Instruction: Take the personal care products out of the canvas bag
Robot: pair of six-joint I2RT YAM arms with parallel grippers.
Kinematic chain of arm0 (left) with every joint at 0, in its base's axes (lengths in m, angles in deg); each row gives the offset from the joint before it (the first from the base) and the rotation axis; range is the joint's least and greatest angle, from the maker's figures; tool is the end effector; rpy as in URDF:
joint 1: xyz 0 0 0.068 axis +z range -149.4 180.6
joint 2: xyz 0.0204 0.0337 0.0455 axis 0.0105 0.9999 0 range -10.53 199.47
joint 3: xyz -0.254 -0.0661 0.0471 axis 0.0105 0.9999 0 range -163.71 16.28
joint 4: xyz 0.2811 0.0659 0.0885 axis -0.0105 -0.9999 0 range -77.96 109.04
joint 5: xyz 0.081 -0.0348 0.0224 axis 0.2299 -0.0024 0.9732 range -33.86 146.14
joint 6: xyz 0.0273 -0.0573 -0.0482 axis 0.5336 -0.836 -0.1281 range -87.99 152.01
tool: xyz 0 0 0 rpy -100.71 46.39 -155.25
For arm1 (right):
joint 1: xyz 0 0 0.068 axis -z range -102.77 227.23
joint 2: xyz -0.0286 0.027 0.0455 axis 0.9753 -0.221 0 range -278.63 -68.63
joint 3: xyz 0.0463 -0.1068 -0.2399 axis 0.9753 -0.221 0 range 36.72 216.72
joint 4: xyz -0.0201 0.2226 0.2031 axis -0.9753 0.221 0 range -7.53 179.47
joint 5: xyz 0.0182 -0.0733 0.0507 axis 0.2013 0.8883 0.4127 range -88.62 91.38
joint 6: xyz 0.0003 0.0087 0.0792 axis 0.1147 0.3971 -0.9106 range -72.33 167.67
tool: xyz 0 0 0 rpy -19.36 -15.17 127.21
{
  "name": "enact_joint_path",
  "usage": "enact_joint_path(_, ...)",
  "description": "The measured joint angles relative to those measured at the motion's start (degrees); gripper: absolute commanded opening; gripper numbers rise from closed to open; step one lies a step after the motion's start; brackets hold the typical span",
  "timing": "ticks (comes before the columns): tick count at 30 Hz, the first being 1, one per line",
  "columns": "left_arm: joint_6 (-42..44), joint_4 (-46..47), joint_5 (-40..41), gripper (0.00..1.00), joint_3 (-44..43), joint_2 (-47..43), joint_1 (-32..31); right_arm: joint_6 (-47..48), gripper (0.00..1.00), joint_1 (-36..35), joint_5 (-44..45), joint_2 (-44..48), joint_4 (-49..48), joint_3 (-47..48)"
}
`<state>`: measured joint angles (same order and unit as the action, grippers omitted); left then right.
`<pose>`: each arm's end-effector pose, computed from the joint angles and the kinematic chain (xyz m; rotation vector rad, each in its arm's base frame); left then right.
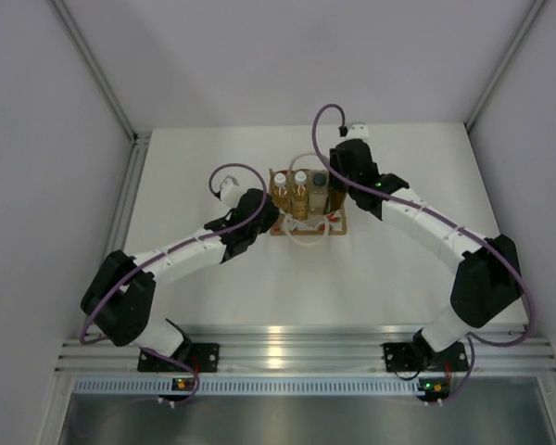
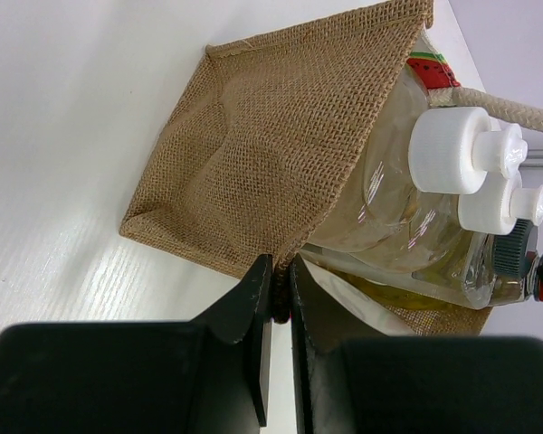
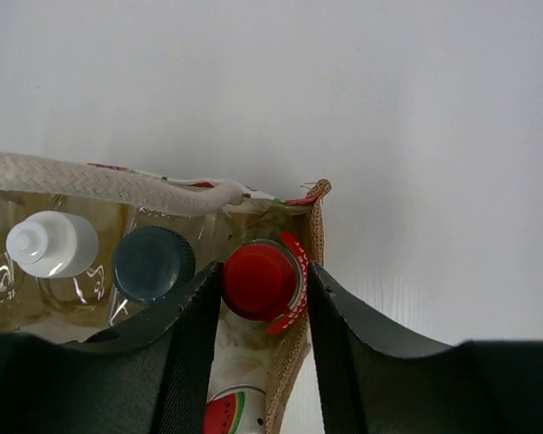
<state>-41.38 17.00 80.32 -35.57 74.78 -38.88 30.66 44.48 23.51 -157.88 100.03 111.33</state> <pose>0.3139 -0.2221 0.1822 -0.8723 2.0303 -0.6824 0.3730 0.2091 0.2831 -0.0623 2.0882 0.1140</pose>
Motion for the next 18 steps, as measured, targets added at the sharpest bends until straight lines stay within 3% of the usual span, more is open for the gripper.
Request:
enact_joint_path(5,0.02,-0.02,-0.13,0.0,0.02,-0.07,0.0,0.35,0.31,-0.5,1.31,-2.82,-1.05,0.74)
enact_joint_path(7,0.0,-0.02,-0.15,0.0,0.02,-0.07,0.0,0.52,0.18,-0.52,1.86,-3.15,-1.38,0.96)
enact_joint_path(11,0.0,0.0,-0.15,0.0,0.02,-0.07,0.0,0.55,0.02,-0.79,2.67,-3.28,-1.46,1.11)
enact_joint_path(18,0.0,-0.02,-0.31,0.0,0.02,-0.09,0.0,0.5,0.0,-1.64,4.72,-3.39,-1.33,1.16)
